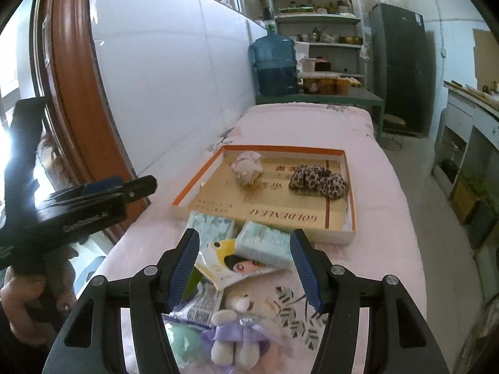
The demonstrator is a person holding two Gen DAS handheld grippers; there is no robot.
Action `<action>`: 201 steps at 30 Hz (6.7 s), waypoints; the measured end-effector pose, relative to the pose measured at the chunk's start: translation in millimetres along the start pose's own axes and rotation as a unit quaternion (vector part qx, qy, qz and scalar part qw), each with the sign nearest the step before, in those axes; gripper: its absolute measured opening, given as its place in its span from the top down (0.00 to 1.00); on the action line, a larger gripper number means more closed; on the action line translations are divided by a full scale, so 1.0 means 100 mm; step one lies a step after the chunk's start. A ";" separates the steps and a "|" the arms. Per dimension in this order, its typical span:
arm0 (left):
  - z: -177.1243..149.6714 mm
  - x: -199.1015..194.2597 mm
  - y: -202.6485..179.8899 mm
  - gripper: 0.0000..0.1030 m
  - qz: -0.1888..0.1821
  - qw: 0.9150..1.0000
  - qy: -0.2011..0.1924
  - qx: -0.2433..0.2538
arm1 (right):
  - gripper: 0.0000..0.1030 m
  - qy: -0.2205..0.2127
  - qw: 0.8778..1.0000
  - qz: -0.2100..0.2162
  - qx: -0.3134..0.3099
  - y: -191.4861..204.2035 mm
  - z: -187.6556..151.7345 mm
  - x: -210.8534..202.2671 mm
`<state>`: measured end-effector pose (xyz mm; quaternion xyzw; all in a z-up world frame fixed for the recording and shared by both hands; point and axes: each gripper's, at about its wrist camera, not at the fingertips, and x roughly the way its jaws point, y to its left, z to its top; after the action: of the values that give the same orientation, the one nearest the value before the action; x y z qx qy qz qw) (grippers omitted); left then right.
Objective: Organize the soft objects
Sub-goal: 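Move both tools back toward the remaining pile of soft items, then grasp the green fuzzy ring with the left tool while the right grasps the purple-dressed bear, then carry the green ring and purple-dressed bear into the box lid with both tools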
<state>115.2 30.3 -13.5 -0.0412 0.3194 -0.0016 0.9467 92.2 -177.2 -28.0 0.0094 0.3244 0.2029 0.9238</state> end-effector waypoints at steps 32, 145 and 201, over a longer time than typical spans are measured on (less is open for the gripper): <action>-0.63 -0.25 0.10 0.37 -0.053 0.998 0.021 0.006 | 0.36 0.052 0.998 -0.007 0.047 -0.17 -0.51 -0.18; 0.16 0.37 -0.05 0.83 -0.092 0.995 0.009 0.025 | 0.66 -0.012 0.997 0.070 0.029 -0.25 0.23 0.12; 0.41 2.27 0.07 0.83 0.003 0.992 0.122 -0.011 | 0.66 0.071 0.995 0.059 0.042 -0.79 0.83 2.22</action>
<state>320.4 33.6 -118.2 -0.0504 0.4328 0.0000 0.9001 328.8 -155.9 -106.7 0.0530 0.3959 0.2430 0.8840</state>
